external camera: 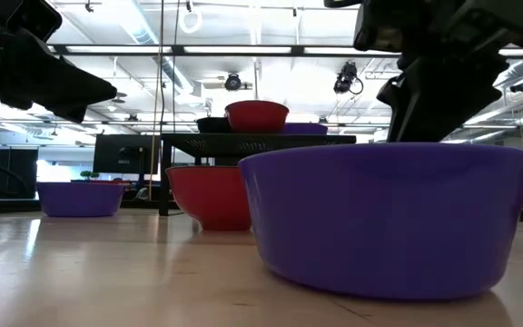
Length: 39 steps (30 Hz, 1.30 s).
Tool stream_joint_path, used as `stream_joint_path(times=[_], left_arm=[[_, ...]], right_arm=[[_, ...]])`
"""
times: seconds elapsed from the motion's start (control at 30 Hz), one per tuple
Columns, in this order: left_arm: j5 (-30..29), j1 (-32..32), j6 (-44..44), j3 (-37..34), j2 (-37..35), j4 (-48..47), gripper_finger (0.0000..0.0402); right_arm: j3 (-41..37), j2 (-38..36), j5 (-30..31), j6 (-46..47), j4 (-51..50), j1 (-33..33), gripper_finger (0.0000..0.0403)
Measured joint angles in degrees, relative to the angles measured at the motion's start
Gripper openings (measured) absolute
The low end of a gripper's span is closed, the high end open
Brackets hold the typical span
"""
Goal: Pick & Place Mini bowls
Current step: Stack the bottom black bowl on the black bowl on the shelf
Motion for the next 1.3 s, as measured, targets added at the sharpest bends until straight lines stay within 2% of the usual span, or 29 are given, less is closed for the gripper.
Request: stream_joint_path(times=[0.6,0.93,1.3], left_arm=[[0.0,0.0,0.1,0.0,0.0,0.0,0.0055],[0.0,0.0,0.1,0.0,0.0,0.0,0.0055],[0.0,0.0,0.0,0.0,0.0,0.0,0.0055]], right_arm=[[-0.2,0.4,1.4,-1.9,-0.4,0.0,0.0098],[-4.7,0.4,1.4,-1.1,4.3,0.0,0.0098],[-5.0,0.4,1.5,-1.1,6.9,0.0,0.0093]])
